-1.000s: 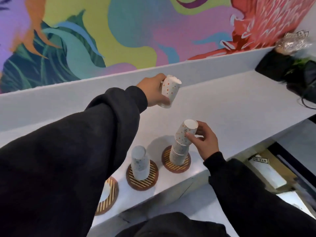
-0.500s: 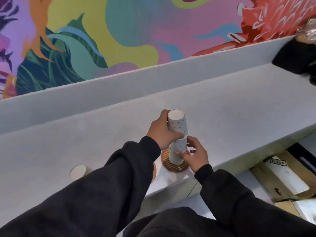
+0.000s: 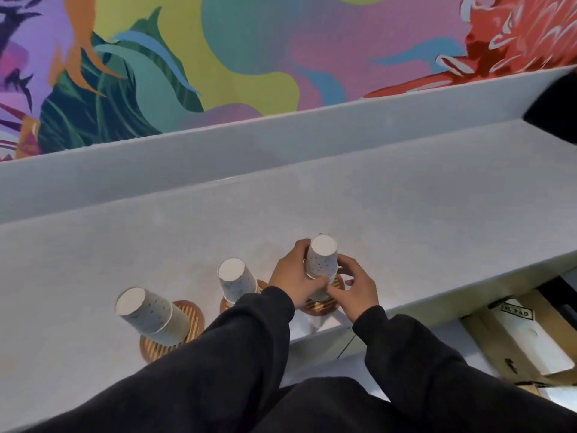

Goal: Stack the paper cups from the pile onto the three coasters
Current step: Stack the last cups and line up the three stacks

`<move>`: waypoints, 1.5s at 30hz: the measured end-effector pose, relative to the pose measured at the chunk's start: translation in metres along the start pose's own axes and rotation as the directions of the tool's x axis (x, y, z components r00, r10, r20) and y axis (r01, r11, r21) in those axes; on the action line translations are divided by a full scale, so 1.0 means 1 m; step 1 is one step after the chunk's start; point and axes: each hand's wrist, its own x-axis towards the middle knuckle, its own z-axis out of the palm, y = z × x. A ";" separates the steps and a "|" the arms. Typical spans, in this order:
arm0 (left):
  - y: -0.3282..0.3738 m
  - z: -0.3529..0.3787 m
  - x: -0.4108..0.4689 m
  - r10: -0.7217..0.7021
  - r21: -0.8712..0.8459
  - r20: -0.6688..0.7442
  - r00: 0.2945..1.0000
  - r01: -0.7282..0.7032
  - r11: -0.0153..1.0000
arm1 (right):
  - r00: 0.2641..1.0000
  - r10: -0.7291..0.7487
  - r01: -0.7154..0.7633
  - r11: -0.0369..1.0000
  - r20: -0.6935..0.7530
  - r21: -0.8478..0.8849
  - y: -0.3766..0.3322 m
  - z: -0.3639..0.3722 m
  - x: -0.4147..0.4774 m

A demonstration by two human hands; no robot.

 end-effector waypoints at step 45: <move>-0.116 -0.044 -0.077 -0.425 -0.158 -0.205 0.882 0.399 0.903 | 0.985 0.094 -0.074 0.987 0.145 -0.141 0.015 0.017 0.002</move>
